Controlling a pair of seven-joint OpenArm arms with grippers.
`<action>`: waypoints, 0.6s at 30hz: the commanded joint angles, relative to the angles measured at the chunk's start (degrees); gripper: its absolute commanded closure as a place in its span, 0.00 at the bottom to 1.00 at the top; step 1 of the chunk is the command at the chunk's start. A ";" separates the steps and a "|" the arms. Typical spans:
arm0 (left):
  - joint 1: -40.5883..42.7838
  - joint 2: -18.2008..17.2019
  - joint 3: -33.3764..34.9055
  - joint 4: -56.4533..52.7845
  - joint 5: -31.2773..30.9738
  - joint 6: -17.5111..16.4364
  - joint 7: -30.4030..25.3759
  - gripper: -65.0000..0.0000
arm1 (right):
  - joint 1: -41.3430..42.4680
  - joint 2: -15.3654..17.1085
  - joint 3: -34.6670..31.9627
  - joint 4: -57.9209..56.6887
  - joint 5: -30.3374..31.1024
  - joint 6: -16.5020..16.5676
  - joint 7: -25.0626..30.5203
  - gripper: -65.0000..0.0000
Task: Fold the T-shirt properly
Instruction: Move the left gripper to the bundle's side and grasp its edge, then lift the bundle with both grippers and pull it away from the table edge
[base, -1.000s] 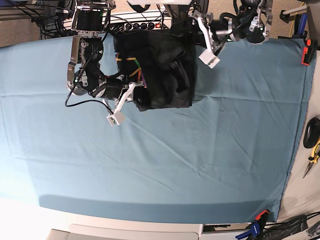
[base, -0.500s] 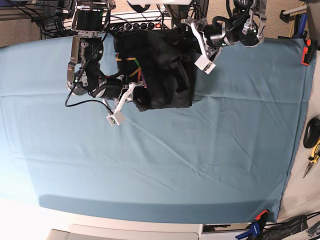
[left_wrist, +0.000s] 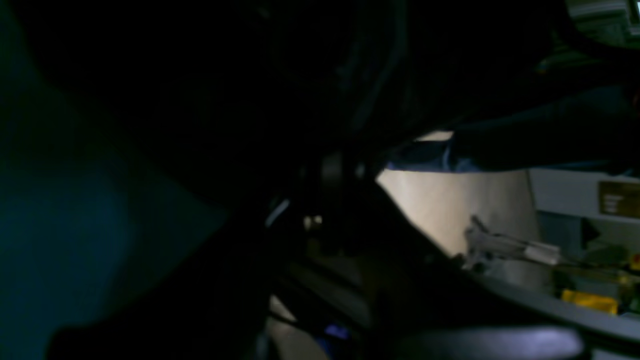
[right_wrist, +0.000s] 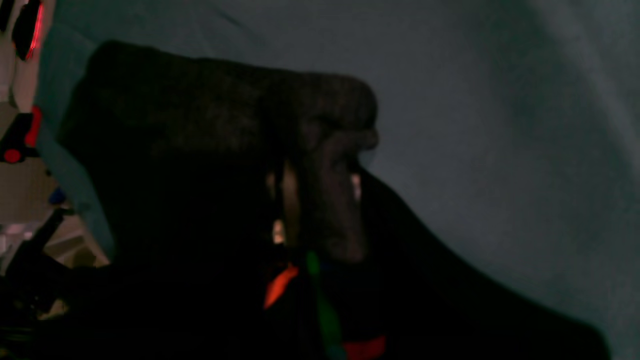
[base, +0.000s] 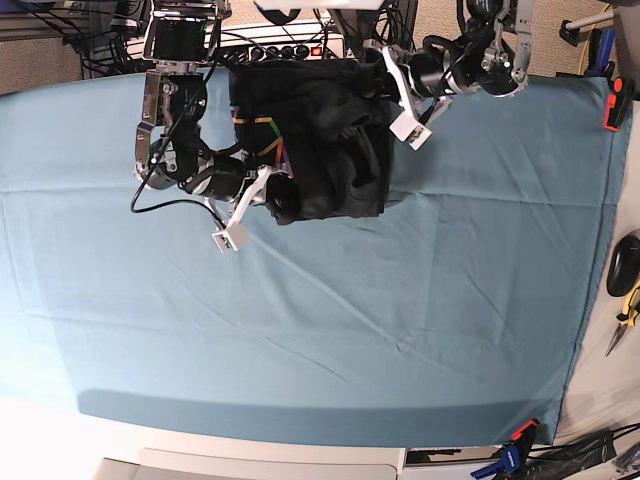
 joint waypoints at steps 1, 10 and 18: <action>-0.96 -0.26 -0.35 0.90 0.46 0.55 -1.97 1.00 | 0.76 0.24 0.79 0.74 -1.36 0.26 0.59 1.00; -8.22 -0.33 -0.55 -3.32 5.29 2.14 -4.50 1.00 | -1.44 0.22 12.48 0.74 2.25 -1.86 -1.44 1.00; -18.34 -0.35 -0.50 -13.88 5.33 2.12 -4.42 1.00 | -10.08 -0.17 14.38 0.74 7.58 -1.79 -1.86 1.00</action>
